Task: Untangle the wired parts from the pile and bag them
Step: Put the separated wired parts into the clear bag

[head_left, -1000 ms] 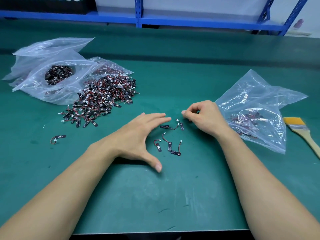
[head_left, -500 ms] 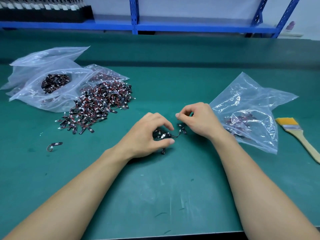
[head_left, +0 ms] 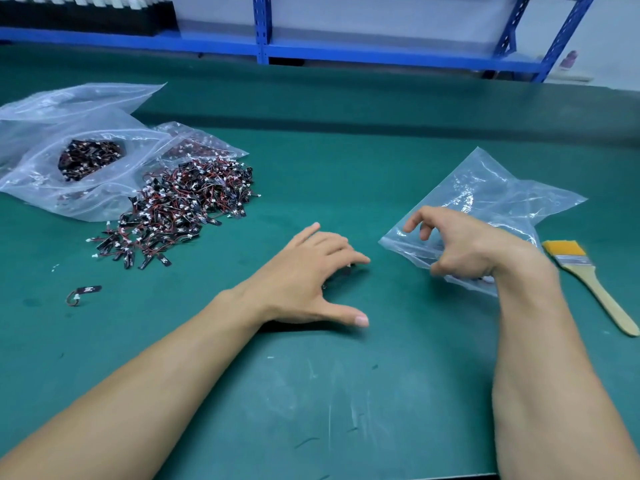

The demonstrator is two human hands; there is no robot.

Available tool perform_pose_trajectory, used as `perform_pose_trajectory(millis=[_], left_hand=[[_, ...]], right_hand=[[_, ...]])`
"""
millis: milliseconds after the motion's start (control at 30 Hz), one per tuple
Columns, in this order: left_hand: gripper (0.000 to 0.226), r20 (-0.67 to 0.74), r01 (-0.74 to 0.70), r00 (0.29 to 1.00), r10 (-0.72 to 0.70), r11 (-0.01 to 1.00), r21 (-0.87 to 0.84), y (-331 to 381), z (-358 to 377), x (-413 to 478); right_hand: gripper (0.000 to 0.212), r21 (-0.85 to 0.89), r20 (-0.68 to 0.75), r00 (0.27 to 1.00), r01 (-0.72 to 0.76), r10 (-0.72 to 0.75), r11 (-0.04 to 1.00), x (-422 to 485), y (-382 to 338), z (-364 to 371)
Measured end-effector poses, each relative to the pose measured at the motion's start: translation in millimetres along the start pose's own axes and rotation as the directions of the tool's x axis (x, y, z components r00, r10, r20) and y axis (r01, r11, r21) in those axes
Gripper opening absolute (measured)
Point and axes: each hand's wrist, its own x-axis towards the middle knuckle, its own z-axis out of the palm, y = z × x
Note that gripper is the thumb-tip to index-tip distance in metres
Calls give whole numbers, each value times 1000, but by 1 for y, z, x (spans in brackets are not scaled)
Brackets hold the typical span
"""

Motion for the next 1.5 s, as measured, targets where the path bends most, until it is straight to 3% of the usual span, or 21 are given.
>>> perform_pose_trajectory(millis=[167,300,367,600,800,900,1000,1200,1333,1500], left_hand=[[89,-129,27,991,-43,992,-125,-25,-17,-16],[116,67,125,991,-119,988,-91,-41,-27,-32],[119,118,126,985,-122,992,-27,-41,-27,-30],[73,37,140,989,-142,989,39,-31,-21,-21],[54,0,151,988,-152,985,78,-27,-21,-18],[36,-37,118,993,-115,989,86,-27,-23,-17],[19,-83,110,991,-106,993,50,-30,-26,-16],[6,-319,166,921,-225,965,-204,-23,-22,-16],[5,-345,180,884,-317,910,-374,2,-12,9],[4,-332,298,856,-396,903,-309,18,-2,37]], right_hand=[[49,40,-62,997,-42,45,998,5,2,2],[39,141,-161,983,113,-90,983,11,-15,12],[32,169,-185,967,205,-173,964,14,-27,19],[15,153,-299,926,283,-228,947,20,-41,32],[21,86,-198,977,98,-79,992,14,-33,26],[6,150,-186,980,98,-70,984,15,-32,25],[10,207,-229,972,106,-57,973,18,-34,27],[6,439,-292,956,158,-26,885,19,-40,31],[9,486,-333,941,227,-62,844,18,-53,35],[20,423,-471,879,294,-69,857,21,-62,39]])
